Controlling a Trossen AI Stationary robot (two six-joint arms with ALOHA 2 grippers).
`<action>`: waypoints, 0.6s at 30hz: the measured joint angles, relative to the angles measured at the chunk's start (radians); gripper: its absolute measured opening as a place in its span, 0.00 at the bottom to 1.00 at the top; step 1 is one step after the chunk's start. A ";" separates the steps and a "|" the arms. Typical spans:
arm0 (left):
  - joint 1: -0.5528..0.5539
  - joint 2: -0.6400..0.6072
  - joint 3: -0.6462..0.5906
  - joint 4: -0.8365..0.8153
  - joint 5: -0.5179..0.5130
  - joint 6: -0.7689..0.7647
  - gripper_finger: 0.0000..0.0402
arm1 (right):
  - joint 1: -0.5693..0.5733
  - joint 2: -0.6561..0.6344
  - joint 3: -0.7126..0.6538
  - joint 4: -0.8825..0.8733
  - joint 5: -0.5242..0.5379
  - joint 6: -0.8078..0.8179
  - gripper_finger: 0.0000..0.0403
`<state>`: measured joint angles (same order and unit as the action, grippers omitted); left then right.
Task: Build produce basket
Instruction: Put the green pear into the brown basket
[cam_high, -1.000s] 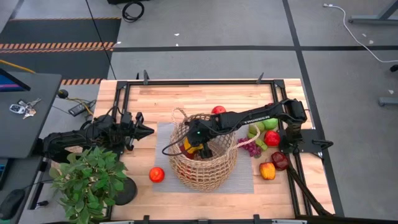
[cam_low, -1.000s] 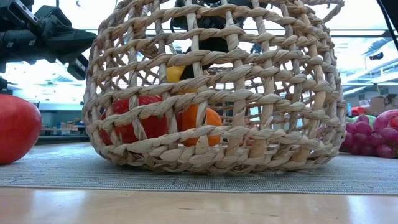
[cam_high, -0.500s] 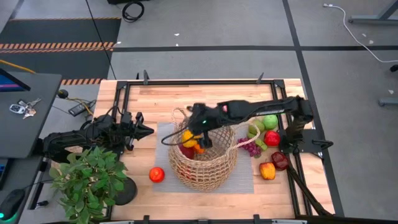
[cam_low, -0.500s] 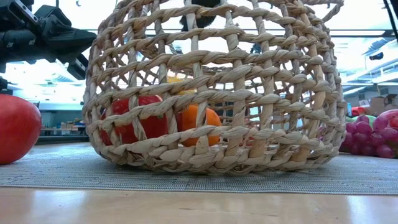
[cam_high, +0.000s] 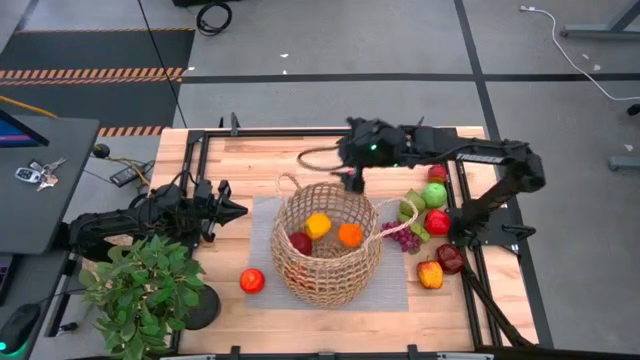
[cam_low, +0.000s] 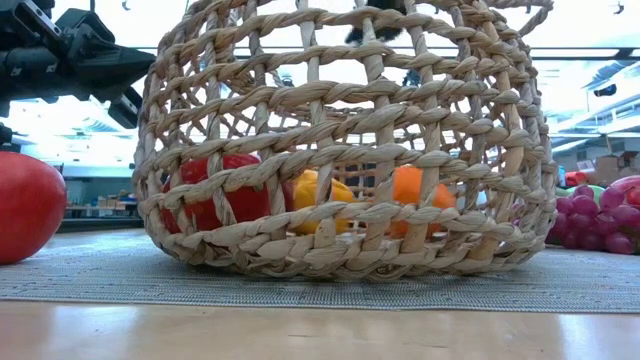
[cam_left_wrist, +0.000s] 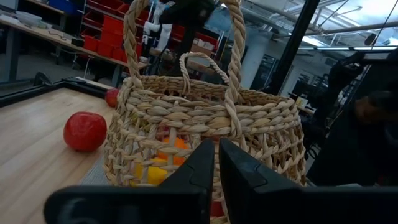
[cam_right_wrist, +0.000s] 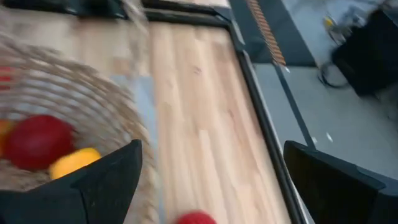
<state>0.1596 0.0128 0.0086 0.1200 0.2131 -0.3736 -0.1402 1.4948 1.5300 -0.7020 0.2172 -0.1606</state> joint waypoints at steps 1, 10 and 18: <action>0.000 0.000 0.000 0.000 0.000 0.001 0.08 | -0.023 -0.028 -0.040 0.016 0.000 0.001 0.97; 0.000 0.000 0.000 0.000 0.000 0.001 0.07 | -0.245 -0.246 -0.311 0.050 -0.035 0.046 0.97; 0.000 0.000 0.000 0.000 0.000 0.001 0.08 | -0.367 -0.342 -0.505 0.041 -0.145 0.061 0.97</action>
<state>0.1594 0.0128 0.0089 0.1203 0.2131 -0.3730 -0.5069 1.1532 1.0247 -0.6611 0.0717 -0.0991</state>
